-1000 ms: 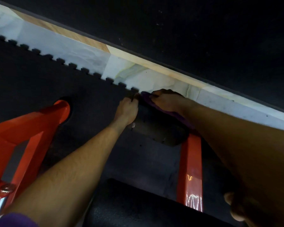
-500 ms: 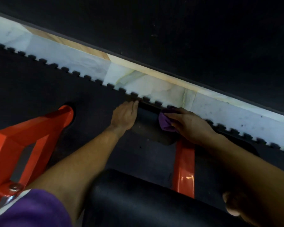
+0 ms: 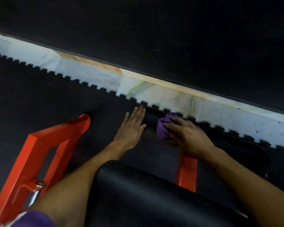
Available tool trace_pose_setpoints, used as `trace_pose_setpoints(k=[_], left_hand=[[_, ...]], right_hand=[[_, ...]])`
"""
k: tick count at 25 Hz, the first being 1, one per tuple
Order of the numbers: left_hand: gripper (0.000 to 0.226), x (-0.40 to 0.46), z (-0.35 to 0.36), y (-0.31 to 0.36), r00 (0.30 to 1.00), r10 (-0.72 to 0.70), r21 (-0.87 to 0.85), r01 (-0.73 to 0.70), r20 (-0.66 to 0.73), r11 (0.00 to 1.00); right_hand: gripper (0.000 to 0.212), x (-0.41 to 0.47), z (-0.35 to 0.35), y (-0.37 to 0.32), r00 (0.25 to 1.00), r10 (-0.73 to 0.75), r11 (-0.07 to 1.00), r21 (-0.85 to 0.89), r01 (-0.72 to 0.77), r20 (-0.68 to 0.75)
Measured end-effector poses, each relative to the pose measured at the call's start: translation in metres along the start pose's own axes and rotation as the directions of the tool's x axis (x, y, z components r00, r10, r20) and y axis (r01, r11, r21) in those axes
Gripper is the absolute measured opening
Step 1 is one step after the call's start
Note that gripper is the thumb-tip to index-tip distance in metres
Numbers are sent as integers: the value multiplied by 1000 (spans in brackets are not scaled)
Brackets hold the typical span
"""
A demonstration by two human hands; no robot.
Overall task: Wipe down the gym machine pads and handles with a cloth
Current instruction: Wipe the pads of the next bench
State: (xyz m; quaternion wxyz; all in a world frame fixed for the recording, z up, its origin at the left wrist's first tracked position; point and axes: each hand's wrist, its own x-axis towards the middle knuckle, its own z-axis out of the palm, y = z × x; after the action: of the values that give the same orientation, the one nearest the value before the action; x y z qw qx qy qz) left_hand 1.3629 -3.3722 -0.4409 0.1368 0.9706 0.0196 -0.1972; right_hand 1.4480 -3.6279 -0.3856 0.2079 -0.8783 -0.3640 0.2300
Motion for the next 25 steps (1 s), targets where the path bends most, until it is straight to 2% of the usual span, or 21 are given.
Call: trace_pose_setpoints(k=[5,7,9,11,13,15,17,19,21,22,24,25], left_hand=[[69,-30,27,-16,991,77,169,-58,-106,984],[74,-33,35,-13,987,100,147,-82,-124,986],[78,-32,49,-3,985,45,68,-34,-167,997],[82,-28,61,3,980,-17,-9,16,-198,1000],[85,-26,70,0,980,18,34,-12,-200,999],[87,-29,71,-3,976,36,76,-20,-216,997],[88,-29,69,-6,977,58,99,-39,-207,994],[90,-35,69,-11,977,90,148,-62,-191,987],[90,-39,65,-18,976,111,196,-74,-185,978],[88,-39,61,-20,972,128,199,-88,-198,976],[84,-33,56,-14,950,174,188,-127,-258,974],[83,-26,56,-8,941,190,166,-147,-281,975]], right_hand=[[48,28,4,0,997,75,997,18,-75,-21],[47,44,11,-8,999,16,998,-61,-14,32],[46,58,24,-14,995,-61,974,-214,75,73],[42,85,27,-16,998,-38,980,-192,48,55],[36,126,28,-8,991,32,999,-39,-27,130],[38,163,25,5,926,176,975,73,-212,334],[45,171,16,29,828,298,925,71,-374,476],[54,148,6,42,776,346,901,42,-431,528],[60,113,1,44,784,385,861,116,-494,487],[57,97,4,41,833,381,876,132,-464,400],[45,70,14,29,956,242,962,86,-259,164],[44,56,18,21,981,173,984,23,-176,88]])
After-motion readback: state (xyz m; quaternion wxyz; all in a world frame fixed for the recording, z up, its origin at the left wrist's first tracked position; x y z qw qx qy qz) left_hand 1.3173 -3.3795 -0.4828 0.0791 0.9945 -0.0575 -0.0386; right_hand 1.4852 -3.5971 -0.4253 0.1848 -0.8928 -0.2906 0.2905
